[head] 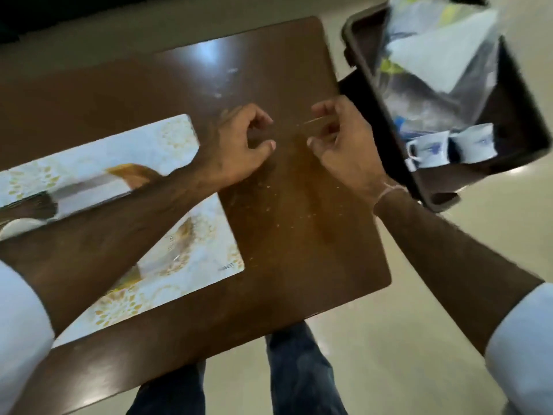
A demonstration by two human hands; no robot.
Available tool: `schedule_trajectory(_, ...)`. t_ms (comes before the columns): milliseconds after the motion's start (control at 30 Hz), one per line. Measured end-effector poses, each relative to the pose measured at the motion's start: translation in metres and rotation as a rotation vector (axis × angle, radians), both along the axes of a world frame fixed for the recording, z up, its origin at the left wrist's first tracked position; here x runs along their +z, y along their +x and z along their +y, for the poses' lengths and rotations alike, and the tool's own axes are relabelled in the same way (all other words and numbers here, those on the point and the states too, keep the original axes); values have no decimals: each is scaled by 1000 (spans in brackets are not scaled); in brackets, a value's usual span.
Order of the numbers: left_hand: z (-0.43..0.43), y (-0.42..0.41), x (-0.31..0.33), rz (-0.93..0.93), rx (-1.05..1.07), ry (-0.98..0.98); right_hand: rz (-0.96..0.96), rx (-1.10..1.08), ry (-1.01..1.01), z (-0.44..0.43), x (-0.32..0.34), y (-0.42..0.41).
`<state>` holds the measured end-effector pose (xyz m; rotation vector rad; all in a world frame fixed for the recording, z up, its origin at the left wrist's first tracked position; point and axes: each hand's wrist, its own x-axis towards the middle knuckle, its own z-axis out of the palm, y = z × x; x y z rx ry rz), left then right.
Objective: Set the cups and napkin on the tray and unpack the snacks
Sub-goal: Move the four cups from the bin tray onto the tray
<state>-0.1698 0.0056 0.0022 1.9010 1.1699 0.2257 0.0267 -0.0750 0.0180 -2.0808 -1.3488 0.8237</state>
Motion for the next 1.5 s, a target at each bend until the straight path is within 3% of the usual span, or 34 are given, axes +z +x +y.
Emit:
schedule_trajectory(267, -15, 181, -1, -76, -145, -15, -204, -195, 46, -35, 15, 158)
schedule_trajectory(433, -44, 260, 2, 8, -323, 120, -425, -295, -233, -64, 6, 244)
schedule_trajectory(567, -70, 302, -2, 170, -460, 247, -336, -312, -444, -85, -9, 285)
schedule_trajectory(733, -80, 323, -10, 297, -407, 142, -182, -280, -422, -97, -23, 290)
schedule_trajectory(933, -72, 301, -9, 24, -365, -48, -161, -399, -295, -102, -12, 272)
schedule_trajectory(1167, -44, 227, 18, -216, -368, -133, 66, -519, -28, -105, 25, 194)
schedule_trajectory(1333, -23, 135, 27, -221, -279, -168, 208, -392, 9, -99, 29, 111)
schedule_trajectory(1500, -9, 35, 31, -88, -245, -202, 200, -216, -16, -82, 23, 16)
